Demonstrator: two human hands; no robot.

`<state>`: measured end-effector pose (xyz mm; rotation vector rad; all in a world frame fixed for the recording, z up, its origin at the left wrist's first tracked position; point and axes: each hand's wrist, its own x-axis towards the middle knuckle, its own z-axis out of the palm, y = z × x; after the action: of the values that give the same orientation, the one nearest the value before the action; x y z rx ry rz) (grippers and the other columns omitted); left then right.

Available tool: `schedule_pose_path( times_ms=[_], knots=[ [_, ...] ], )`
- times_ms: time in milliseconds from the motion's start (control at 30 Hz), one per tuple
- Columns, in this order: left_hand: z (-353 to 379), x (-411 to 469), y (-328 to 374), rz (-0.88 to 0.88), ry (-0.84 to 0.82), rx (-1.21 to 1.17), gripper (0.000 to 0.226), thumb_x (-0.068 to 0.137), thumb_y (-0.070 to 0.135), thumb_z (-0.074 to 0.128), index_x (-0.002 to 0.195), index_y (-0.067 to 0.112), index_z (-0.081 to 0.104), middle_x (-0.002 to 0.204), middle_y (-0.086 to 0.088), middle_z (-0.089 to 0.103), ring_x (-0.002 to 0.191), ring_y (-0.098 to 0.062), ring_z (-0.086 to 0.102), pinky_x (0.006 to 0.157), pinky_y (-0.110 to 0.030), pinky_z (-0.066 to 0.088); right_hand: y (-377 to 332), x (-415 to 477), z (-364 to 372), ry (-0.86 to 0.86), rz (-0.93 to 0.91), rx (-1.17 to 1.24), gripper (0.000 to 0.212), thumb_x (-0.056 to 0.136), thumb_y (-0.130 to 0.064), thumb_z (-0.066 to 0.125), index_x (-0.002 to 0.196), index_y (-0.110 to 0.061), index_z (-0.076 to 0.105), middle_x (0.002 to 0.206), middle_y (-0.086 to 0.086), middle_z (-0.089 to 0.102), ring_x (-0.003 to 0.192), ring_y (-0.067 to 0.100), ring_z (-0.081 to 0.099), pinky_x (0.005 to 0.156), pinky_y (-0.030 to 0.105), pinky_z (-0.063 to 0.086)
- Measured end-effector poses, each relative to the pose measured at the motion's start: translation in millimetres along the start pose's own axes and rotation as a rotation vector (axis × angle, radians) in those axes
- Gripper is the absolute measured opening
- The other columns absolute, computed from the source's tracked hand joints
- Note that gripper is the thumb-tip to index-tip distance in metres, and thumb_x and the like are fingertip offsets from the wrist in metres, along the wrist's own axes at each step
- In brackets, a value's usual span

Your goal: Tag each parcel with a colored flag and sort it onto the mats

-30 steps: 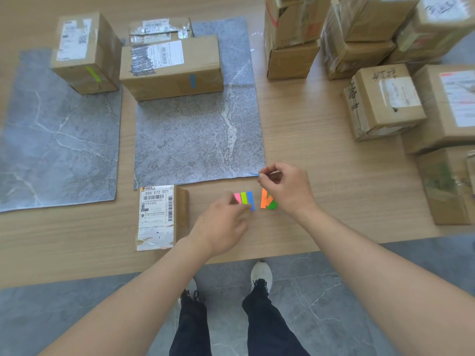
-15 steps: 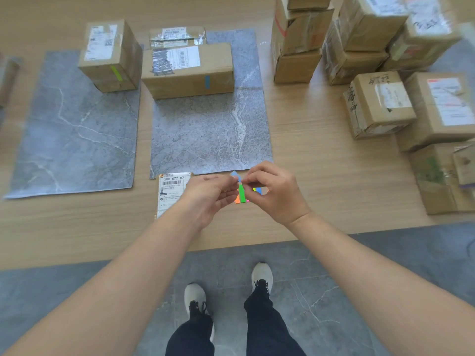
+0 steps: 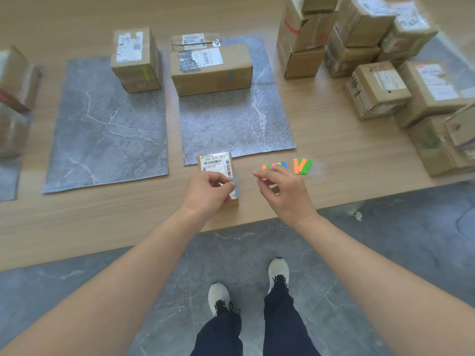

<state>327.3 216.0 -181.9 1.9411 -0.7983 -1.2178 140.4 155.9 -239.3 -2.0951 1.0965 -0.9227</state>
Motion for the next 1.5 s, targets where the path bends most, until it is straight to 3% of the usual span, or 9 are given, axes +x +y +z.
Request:
schedule_pose_path(
  times_ms=[100,233,333,467,867,1033,1167,1400,1500],
  knots=[
    [-6.8,-9.7,-15.7,0.017,-0.028,0.020,0.010,0.089,0.015,0.073,0.080,0.012,0.074,0.054,-0.004,0.063,0.048,-0.013,0.054,0.054,-0.022,0.047,-9.9,-11.7,6.9,-0.107,0.067,0.004,0.021,0.095,-0.004,0.066,0.112,-0.012,0.076,0.104,-0.002,0.066,0.081,0.010,0.066,0.074,0.021,0.055],
    [-6.2,-16.2,-39.9,0.028,-0.020,0.074,0.015,0.087,0.013,0.072,0.073,0.018,0.074,0.051,-0.007,0.063,0.046,-0.017,0.055,0.056,-0.028,0.049,-13.1,-17.9,17.0,-0.227,0.067,-0.006,0.026,0.098,-0.010,0.064,0.120,-0.019,0.074,0.102,-0.012,0.056,0.077,0.007,0.061,0.071,0.014,0.045],
    [0.1,-15.3,-54.1,0.045,0.023,0.114,0.018,0.088,0.016,0.071,0.070,0.020,0.074,0.051,-0.006,0.065,0.047,-0.017,0.058,0.060,-0.040,0.056,-9.1,-17.5,26.2,-0.259,-0.001,-0.035,0.029,0.098,-0.014,0.063,0.125,-0.022,0.072,0.104,-0.010,0.054,0.073,0.013,0.059,0.068,0.032,0.054],
    [10.6,-15.4,-63.2,0.092,0.088,0.152,0.022,0.089,0.018,0.068,0.068,0.022,0.075,0.050,-0.003,0.066,0.045,-0.013,0.057,0.060,-0.036,0.056,4.9,-17.6,40.9,-0.289,-0.083,-0.091,0.034,0.098,-0.034,0.053,0.125,-0.026,0.071,0.108,-0.002,0.056,0.071,0.019,0.059,0.062,0.047,0.057],
    [25.4,-6.7,-71.4,0.057,0.194,0.155,0.022,0.087,0.021,0.068,0.067,0.023,0.076,0.051,-0.001,0.066,0.053,-0.024,0.068,0.065,-0.046,0.060,7.9,-10.8,47.6,-0.218,-0.190,-0.101,0.033,0.094,-0.038,0.055,0.096,-0.017,0.080,0.093,0.004,0.060,0.066,0.019,0.058,0.048,0.034,0.047],
    [28.0,-5.3,-67.9,0.010,0.203,0.113,0.023,0.088,0.019,0.068,0.066,0.020,0.074,0.050,-0.003,0.065,0.044,-0.014,0.058,0.062,-0.038,0.056,7.4,-1.5,54.0,-0.157,-0.308,-0.224,0.028,0.089,-0.031,0.058,0.078,-0.014,0.077,0.112,0.009,0.067,0.087,0.030,0.066,0.048,0.037,0.053],
    [26.0,-5.3,-67.9,-0.008,0.197,0.112,0.022,0.087,0.017,0.068,0.066,0.018,0.075,0.052,-0.006,0.066,0.050,-0.022,0.064,0.065,-0.043,0.059,8.6,1.3,65.4,-0.107,-0.399,-0.251,0.025,0.083,-0.021,0.057,0.067,-0.008,0.071,0.110,0.011,0.073,0.088,0.031,0.069,0.043,0.036,0.052],
    [7.9,-5.9,-72.8,-0.112,0.261,0.157,0.014,0.084,0.018,0.066,0.070,0.019,0.071,0.054,0.001,0.069,0.054,-0.015,0.066,0.071,-0.041,0.060,10.7,1.1,67.0,-0.112,-0.399,-0.204,0.004,0.080,-0.009,0.066,0.076,-0.007,0.066,0.105,0.007,0.070,0.092,0.023,0.061,0.050,0.038,0.054],
    [-6.9,-6.9,-75.7,-0.181,0.304,0.135,0.012,0.082,0.024,0.060,0.074,0.020,0.069,0.059,0.007,0.072,0.065,-0.016,0.071,0.077,-0.043,0.060,8.5,-1.5,65.3,-0.121,-0.386,-0.249,0.015,0.074,-0.002,0.073,0.079,-0.009,0.060,0.105,0.004,0.068,0.095,0.019,0.057,0.046,0.038,0.051]
  ],
)
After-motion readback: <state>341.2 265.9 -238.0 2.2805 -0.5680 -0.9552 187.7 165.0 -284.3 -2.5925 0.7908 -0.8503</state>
